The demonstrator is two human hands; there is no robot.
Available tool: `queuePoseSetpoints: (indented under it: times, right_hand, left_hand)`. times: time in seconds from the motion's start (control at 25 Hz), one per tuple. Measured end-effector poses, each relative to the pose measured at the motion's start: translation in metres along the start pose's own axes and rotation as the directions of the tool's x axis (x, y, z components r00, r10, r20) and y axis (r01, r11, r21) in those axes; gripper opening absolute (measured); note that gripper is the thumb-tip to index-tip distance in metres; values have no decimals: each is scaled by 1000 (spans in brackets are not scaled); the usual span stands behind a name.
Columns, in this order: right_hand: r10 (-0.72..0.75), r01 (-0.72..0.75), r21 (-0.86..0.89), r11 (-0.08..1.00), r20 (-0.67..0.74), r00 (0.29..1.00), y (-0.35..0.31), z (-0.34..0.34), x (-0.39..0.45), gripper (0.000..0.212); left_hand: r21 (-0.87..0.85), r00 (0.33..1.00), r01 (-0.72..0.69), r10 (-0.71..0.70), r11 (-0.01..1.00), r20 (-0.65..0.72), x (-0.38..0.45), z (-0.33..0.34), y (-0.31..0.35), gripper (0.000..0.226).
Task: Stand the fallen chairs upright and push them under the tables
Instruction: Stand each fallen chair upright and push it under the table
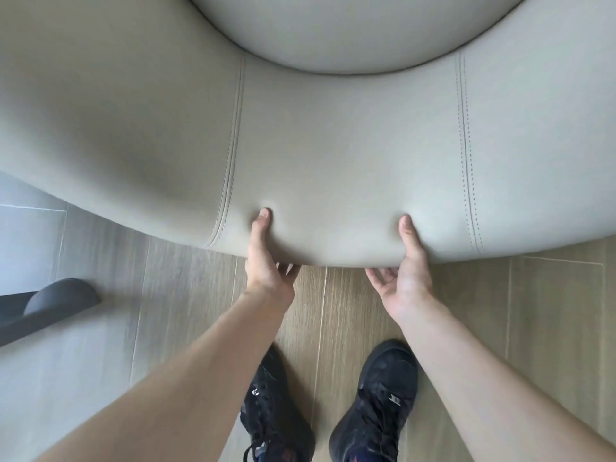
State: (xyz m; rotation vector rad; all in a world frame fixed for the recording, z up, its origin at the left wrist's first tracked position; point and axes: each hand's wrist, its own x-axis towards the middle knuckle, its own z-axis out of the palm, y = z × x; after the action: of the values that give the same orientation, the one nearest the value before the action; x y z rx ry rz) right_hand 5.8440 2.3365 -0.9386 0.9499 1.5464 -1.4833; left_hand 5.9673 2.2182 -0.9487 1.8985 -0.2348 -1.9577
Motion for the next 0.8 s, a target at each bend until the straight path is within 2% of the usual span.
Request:
queuePoseSetpoints:
  times: [0.12, 0.28, 0.4, 0.56, 0.68, 0.76, 0.8]
  right_hand:
    - [33, -36, -44, 998, -48, 998, -19, -9, -58, 70]
    - [86, -97, -105, 990, -100, 991, -53, -22, -157, 67]
    - [125, -140, -112, 984, -132, 983, -78, -19, -227, 62]
    - [193, -213, -117, 970, -157, 968, -116, 10, -306, 58]
    - [259, -283, -187, 941, -142, 955, -151, 41, -341, 54]
    - [272, -301, -215, 929, -154, 950, -178, 62, -357, 51]
    - [264, -303, -230, 925, -186, 946, -191, 71, -363, 52]
  left_hand:
    - [50, 998, 6, -3, 999, -63, -60, -8, 13, 55]
    - [74, 981, 56, -41, 996, -187, -160, -16, 42, 70]
    - [104, 970, 59, -33, 993, -240, -223, -18, 75, 65]
    - [146, 955, -68, 106, 987, -277, -291, -12, 127, 55]
    - [181, 954, -161, 200, 970, -222, -319, 1, 166, 60]
    - [276, 938, -232, 289, 933, -189, -334, 15, 182, 71]
    - [378, 904, -317, 398, 870, -157, -345, 20, 186, 72]
